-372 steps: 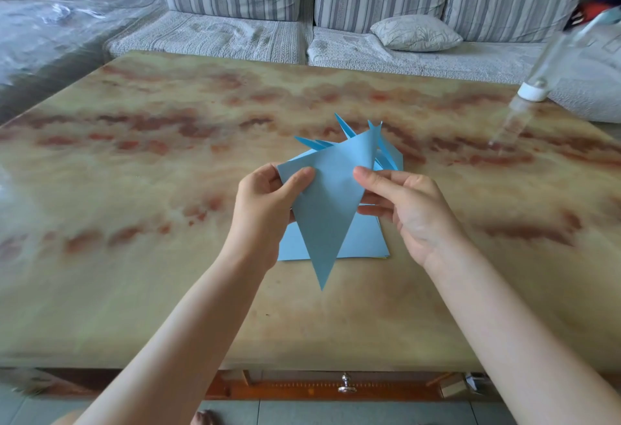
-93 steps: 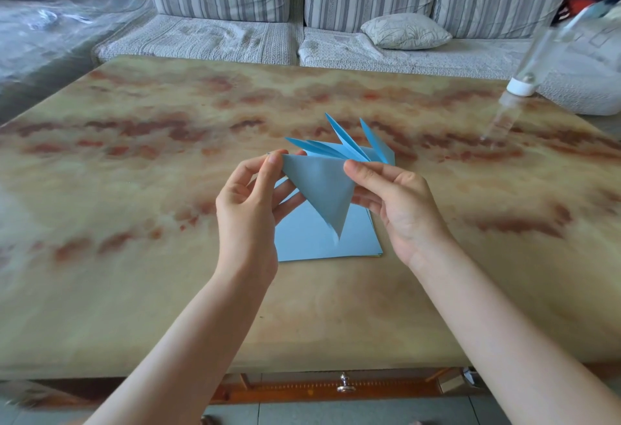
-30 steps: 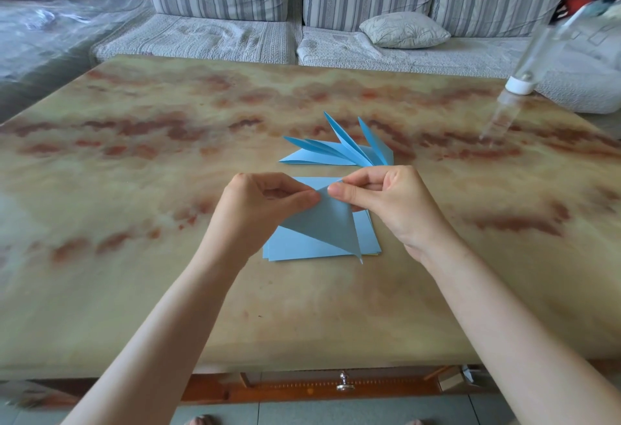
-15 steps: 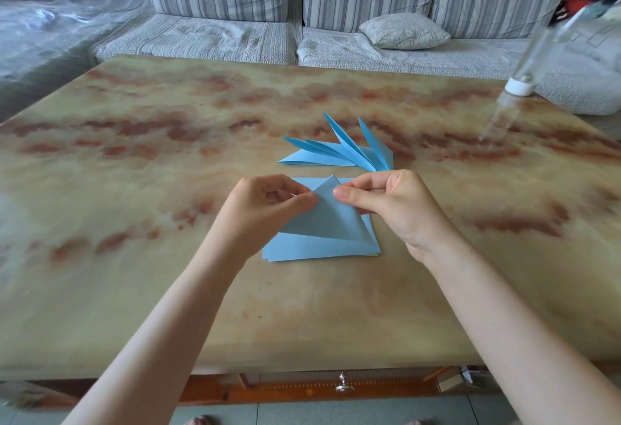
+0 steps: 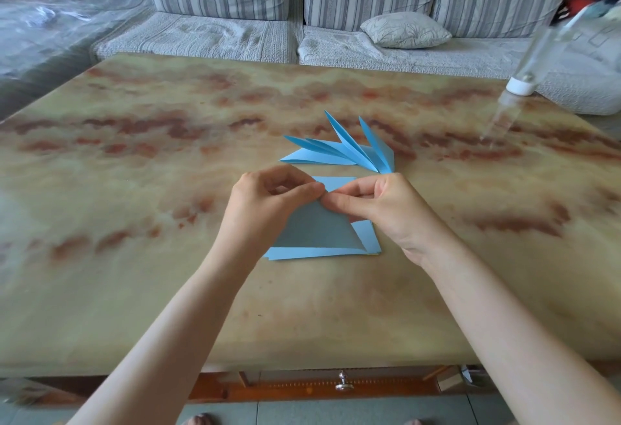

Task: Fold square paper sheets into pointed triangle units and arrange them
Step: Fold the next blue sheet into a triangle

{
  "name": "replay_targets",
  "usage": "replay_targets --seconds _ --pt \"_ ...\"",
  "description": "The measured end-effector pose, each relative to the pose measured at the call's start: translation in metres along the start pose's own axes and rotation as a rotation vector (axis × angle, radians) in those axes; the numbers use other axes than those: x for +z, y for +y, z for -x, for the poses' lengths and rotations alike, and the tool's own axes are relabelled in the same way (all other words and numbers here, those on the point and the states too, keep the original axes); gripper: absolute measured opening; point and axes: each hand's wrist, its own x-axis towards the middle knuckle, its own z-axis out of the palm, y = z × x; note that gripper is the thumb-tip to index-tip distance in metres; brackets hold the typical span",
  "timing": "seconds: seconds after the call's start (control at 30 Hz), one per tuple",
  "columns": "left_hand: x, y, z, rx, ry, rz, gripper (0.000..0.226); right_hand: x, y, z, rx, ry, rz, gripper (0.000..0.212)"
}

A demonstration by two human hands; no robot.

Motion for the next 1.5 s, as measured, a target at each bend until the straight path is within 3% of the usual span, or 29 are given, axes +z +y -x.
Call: replay_targets --seconds 0.4,1.5 --pt "0.0 -0.001 0.001 0.023 0.083 -0.049 0.009 -0.002 0.005 0.001 -0.004 0.016 0.142 0.015" --pt "-0.012 -0.005 -0.008 0.011 0.135 -0.01 0.01 -0.008 0.011 -0.001 -0.035 0.004 0.084 0.016"
